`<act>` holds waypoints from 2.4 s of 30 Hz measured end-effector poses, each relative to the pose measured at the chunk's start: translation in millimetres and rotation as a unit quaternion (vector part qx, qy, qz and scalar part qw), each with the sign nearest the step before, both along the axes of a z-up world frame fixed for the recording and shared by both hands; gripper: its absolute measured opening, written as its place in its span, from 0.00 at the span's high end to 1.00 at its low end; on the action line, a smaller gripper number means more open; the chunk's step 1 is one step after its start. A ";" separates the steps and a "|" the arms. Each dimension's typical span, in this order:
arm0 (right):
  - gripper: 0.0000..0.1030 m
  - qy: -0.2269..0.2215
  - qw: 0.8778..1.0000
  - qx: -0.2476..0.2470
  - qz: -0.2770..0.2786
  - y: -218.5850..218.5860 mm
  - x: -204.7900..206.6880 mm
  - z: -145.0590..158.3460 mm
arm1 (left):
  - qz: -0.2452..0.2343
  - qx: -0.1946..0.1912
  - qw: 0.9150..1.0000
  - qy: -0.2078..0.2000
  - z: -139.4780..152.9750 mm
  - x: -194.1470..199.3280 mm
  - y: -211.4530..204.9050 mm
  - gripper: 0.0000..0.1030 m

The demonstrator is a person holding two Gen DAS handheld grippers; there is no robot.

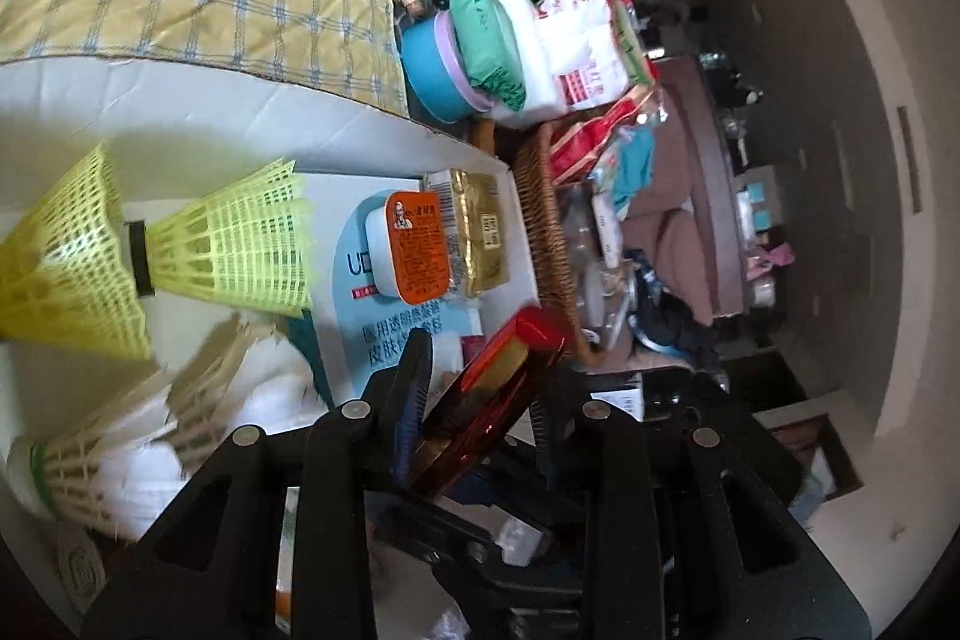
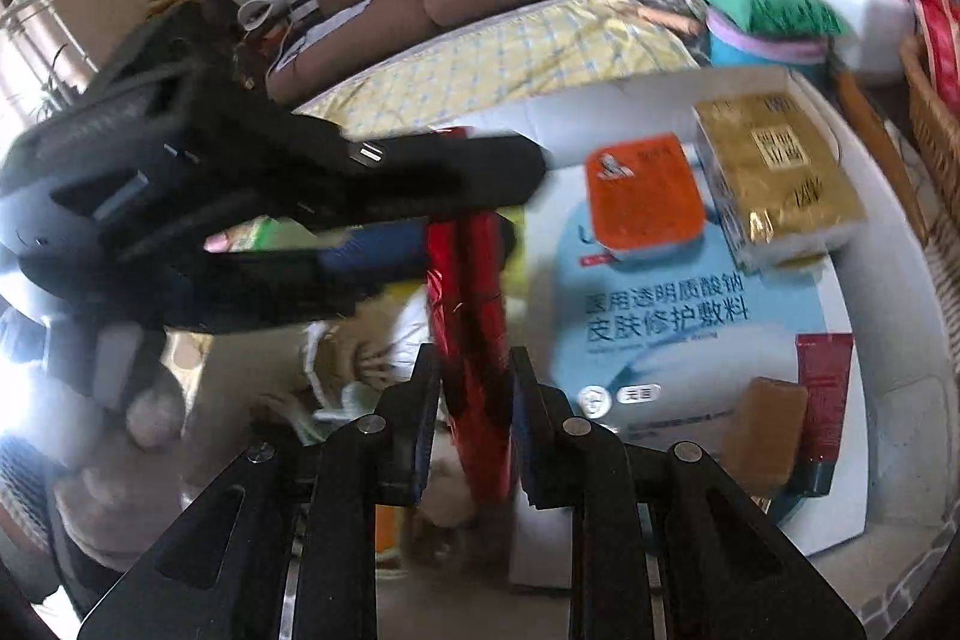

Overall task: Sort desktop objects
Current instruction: 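Carry the red tube with both tools over the white box, then open both tools to drop the red tube beside the blue card, then withdraw both tools from the box back over the table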

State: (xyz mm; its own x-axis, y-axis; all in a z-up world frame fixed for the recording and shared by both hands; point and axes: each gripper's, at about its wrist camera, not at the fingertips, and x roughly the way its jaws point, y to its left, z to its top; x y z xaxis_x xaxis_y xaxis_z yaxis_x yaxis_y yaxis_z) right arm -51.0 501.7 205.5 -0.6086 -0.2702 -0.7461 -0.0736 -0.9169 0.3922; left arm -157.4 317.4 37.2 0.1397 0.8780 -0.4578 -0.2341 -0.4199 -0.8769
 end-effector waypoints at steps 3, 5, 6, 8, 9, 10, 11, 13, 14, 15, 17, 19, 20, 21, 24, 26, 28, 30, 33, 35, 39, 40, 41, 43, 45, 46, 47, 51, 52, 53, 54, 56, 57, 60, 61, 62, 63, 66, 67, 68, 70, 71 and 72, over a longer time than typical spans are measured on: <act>0.78 0.000 1.000 0.007 0.004 -3.0 -0.9 1.6 | 0.012 -0.013 1.000 0.006 -1.6 -3.5 0.9 0.68; 0.78 0.003 1.000 0.025 0.006 -8.3 -1.6 7.1 | 0.019 -0.022 0.999 0.019 3.2 -5.4 -5.8 0.63; 0.78 0.005 1.000 0.029 0.005 -9.4 -1.3 8.1 | 0.020 -0.022 0.999 0.022 6.0 -5.3 -9.7 0.62; 0.70 -0.003 0.999 0.043 -0.008 -9.6 -0.9 8.9 | 0.024 -0.029 0.999 0.032 13.0 -5.9 -17.2 0.62; 0.66 -0.006 0.999 0.046 -0.012 -9.2 0.2 9.8 | 0.025 -0.031 0.998 0.039 16.7 -6.2 -21.2 0.60; 0.61 -0.007 0.999 0.046 -0.018 -7.2 1.3 10.4 | 0.025 -0.033 0.998 0.045 20.7 -6.1 -25.5 0.58; 0.60 -0.005 0.999 0.043 -0.024 -4.7 3.8 12.1 | 0.027 -0.036 0.998 0.052 25.1 -6.0 -30.4 0.56; 0.60 -0.003 0.999 0.038 -0.033 -0.8 8.2 16.1 | 0.028 -0.037 0.997 0.056 30.6 -6.6 -40.0 0.55; 0.60 -0.002 0.999 0.037 -0.035 0.0 9.9 17.9 | 0.029 -0.037 0.997 0.057 33.2 -6.7 -45.0 0.55; 0.60 -0.001 0.999 0.036 -0.035 1.6 8.5 17.6 | 0.030 -0.038 0.997 0.059 35.4 -6.4 -49.9 0.55; 0.60 0.004 0.998 0.039 -0.040 0.2 10.6 21.3 | 0.032 -0.042 0.996 0.065 40.5 -5.7 -61.0 0.51; 0.60 0.005 0.998 0.043 -0.045 -1.7 11.9 25.6 | 0.030 -0.048 0.996 0.072 44.1 -4.5 -71.4 0.45; 0.59 0.005 0.998 0.042 -0.048 -1.6 11.8 27.1 | 0.028 -0.053 0.995 0.078 45.8 -3.5 -77.5 0.44; 0.59 0.004 0.998 0.041 -0.050 -1.3 11.1 28.5 | 0.027 -0.059 0.994 0.084 47.6 -2.5 -82.2 0.44; 0.47 0.012 0.997 0.043 -0.056 -5.8 15.3 38.7 | 0.026 -0.081 0.990 0.110 56.1 5.4 -103.2 0.35; 0.36 0.012 0.997 0.052 -0.058 -11.9 18.4 45.3 | 0.027 -0.092 0.988 0.123 61.3 10.6 -116.1 0.26; 0.34 0.009 0.996 0.066 -0.054 -21.3 21.9 51.8 | 0.024 -0.104 0.985 0.134 64.8 18.2 -129.4 0.18; 0.29 0.007 0.996 0.074 -0.049 -30.1 25.1 57.8 | 0.023 -0.114 0.983 0.139 66.0 24.9 -139.9 0.16; 0.21 0.010 0.996 0.076 -0.034 -48.2 29.6 67.8 | 0.023 -0.119 0.983 0.137 66.4 37.0 -156.0 0.13; 0.15 0.018 0.996 0.085 -0.024 -62.5 32.7 75.7 | 0.021 -0.125 0.982 0.143 67.9 47.8 -165.5 0.06; 0.04 0.021 0.996 0.080 -0.019 -84.3 41.7 76.4 | 0.023 -0.153 0.974 0.168 73.0 68.3 -179.8 0.01; 0.03 0.020 0.996 0.081 -0.020 -88.1 43.9 74.6 | 0.026 -0.162 0.971 0.173 73.4 72.9 -183.7 0.01; 0.03 0.017 0.996 0.082 -0.021 -91.2 45.4 73.0 | 0.028 -0.168 0.970 0.174 73.1 76.6 -188.3 0.00; 0.03 0.015 0.996 0.082 -0.025 -98.4 50.7 70.9 | 0.035 -0.179 0.968 0.175 73.3 83.2 -197.6 0.00; 0.02 0.020 0.996 0.080 -0.026 -104.4 56.0 71.1 | 0.040 -0.187 0.965 0.179 74.4 89.2 -204.5 0.00; 0.02 0.023 0.996 0.080 -0.027 -108.0 58.8 71.5 | 0.043 -0.194 0.963 0.183 76.1 94.0 -209.7 0.00; 0.01 0.026 0.996 0.082 -0.028 -111.8 61.8 72.1 | 0.046 -0.198 0.961 0.187 77.7 97.1 -213.3 0.00; 0.01 0.035 0.994 0.098 -0.028 -130.5 71.3 79.3 | 0.055 -0.217 0.952 0.206 85.5 111.0 -227.7 0.00; 0.01 0.042 0.994 0.096 -0.023 -137.7 73.9 84.0 | 0.058 -0.219 0.950 0.213 89.5 116.0 -234.0 0.00; 0.01 0.046 0.994 0.095 -0.021 -142.3 75.4 86.8 | 0.061 -0.220 0.949 0.217 92.6 119.6 -238.5 0.00; 0.01 0.048 0.994 0.097 -0.019 -147.6 76.9 89.5 | 0.063 -0.222 0.948 0.220 95.3 121.9 -242.3 0.00; 0.01 0.050 0.993 0.107 -0.010 -162.1 79.6 94.8 | 0.070 -0.227 0.944 0.229 102.2 129.2 -254.1 0.00; 0.01 0.050 0.993 0.107 -0.007 -165.9 80.5 95.6 | 0.073 -0.230 0.942 0.234 105.9 132.5 -260.4 0.00; 0.01 0.050 0.993 0.102 0.004 -182.7 83.8 97.2 | 0.079 -0.242 0.935 0.249 113.4 140.1 -273.5 0.00; 0.01 0.049 0.994 0.102 0.007 -187.7 84.3 97.4 | 0.079 -0.245 0.932 0.254 115.2 143.2 -278.6 0.00; 0.01 0.047 0.993 0.105 0.010 -194.0 84.8 97.3 | 0.081 -0.248 0.930 0.258 116.7 146.5 -284.4 0.00; 0.01 0.047 0.993 0.108 0.014 -200.3 85.0 97.2 | 0.082 -0.250 0.929 0.260 117.4 148.5 -288.8 0.00; 0.01 0.043 0.993 0.111 0.029 -219.6 83.6 94.8 | 0.089 -0.260 0.924 0.264 116.3 153.4 -307.2 0.00; 0.01 0.042 0.993 0.109 0.034 -226.2 82.9 94.1 | 0.091 -0.267 0.922 0.265 113.8 154.8 -315.5 0.00; 0.01 0.041 0.992 0.109 0.039 -230.8 82.3 93.6 | 0.093 -0.271 0.921 0.265 112.1 155.6 -320.4 0.00; 0.01 0.040 0.992 0.114 0.049 -241.7 80.2 92.9 | 0.097 -0.280 0.918 0.265 107.5 155.3 -335.1 0.00; 0.01 0.039 0.991 0.119 0.057 -249.5 77.6 92.0 | 0.100 -0.282 0.916 0.266 105.1 155.2 -343.9 0.00; 0.01 0.038 0.990 0.121 0.061 -253.6 75.8 91.2 | 0.105 -0.286 0.914 0.267 102.9 154.4 -353.3 0.00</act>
State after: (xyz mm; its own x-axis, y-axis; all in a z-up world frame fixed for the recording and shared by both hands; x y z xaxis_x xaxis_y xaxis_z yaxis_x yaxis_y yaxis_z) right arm 24.8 248.1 296.7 -0.6395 -0.1638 -0.7512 0.0643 -0.9850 0.1600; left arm -3.0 -36.0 140.1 -0.3828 0.4551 -0.8040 -0.4264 -0.8591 -0.2833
